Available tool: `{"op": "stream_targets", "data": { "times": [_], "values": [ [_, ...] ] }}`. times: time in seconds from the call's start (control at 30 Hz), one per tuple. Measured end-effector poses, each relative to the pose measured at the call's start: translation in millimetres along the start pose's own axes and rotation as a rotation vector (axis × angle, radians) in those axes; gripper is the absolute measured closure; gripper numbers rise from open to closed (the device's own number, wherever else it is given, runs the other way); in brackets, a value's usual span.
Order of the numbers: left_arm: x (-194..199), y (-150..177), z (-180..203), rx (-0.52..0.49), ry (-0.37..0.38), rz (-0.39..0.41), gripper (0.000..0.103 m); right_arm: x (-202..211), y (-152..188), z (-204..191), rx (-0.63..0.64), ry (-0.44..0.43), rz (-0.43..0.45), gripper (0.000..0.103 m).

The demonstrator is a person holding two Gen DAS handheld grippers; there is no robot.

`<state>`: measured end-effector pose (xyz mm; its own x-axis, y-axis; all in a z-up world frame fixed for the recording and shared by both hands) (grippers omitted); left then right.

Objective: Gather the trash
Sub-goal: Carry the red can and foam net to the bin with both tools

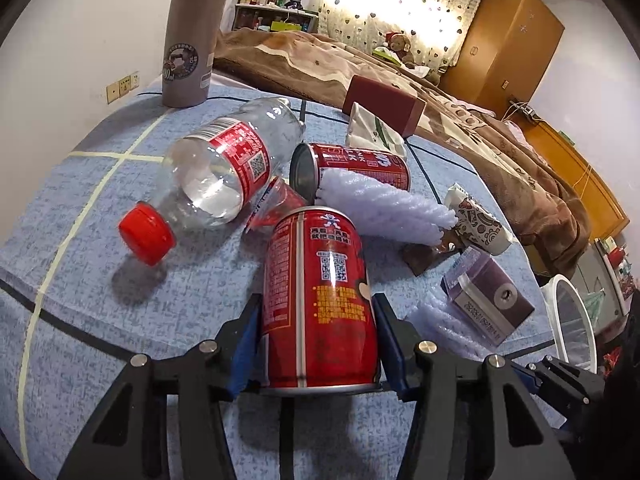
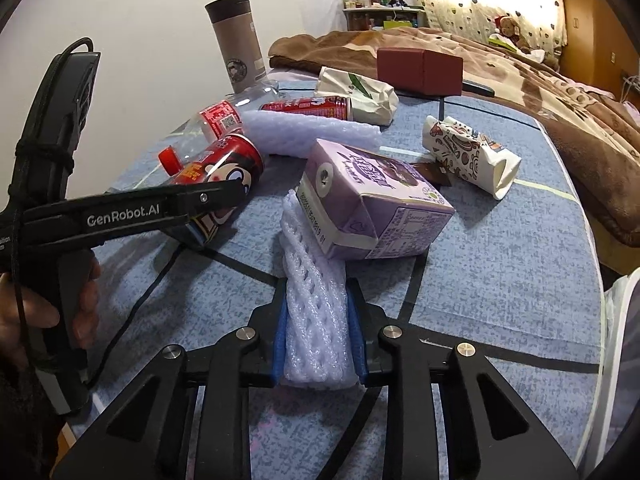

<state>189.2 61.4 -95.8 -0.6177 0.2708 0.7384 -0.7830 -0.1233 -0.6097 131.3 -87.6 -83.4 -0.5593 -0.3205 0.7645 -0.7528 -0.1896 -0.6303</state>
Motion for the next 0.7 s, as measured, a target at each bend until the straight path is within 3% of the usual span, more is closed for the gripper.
{"op": "stream_targets", "data": {
  "times": [0.7],
  "values": [
    [37.6, 32.6, 5.2, 0.008, 0.001, 0.034, 0.048, 17.0, 9.2, 2.0, -0.059, -0.017, 0.035, 0.077]
  ]
}}
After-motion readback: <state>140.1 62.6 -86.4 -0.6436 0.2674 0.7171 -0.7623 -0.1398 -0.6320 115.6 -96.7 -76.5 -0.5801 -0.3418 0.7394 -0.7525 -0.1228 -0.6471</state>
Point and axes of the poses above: each gripper's, at about its wrist camera, not at the fingertips, and x roughly against the way its jaws point, z to its right, y to its underside, the point moved 5 cm from there along -x, roughly the way its jaws point, and after that the axes turned 1 degree about y, right-handed, at the moved point
